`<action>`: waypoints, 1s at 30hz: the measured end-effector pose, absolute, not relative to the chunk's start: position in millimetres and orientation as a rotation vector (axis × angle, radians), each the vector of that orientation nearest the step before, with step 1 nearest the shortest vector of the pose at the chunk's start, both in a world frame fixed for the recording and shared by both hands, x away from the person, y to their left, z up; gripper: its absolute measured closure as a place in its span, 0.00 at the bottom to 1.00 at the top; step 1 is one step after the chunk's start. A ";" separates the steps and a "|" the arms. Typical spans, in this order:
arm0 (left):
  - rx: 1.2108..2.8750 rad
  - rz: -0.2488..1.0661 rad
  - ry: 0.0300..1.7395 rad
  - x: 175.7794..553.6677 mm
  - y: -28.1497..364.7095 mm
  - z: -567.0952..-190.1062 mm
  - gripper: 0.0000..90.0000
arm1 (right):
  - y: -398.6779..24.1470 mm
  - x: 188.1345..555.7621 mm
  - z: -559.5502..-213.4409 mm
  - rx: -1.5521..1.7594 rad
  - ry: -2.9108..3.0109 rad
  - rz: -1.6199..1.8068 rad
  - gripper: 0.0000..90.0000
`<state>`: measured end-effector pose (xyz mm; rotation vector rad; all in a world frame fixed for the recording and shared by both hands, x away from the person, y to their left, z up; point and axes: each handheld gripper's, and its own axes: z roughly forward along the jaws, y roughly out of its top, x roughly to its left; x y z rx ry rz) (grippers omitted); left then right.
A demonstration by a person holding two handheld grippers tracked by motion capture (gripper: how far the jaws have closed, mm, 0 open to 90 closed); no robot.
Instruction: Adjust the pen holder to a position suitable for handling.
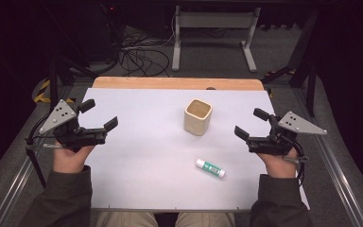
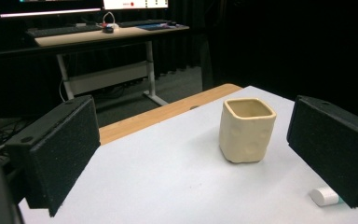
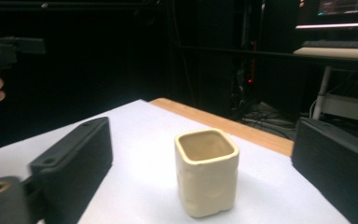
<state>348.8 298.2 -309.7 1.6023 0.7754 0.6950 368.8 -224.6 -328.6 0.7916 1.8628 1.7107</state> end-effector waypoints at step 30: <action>1.619 0.687 0.768 344.4 294.9 -312.9 0.04 | -186.4 384.9 -350.0 0.759 2.260 1.470 0.36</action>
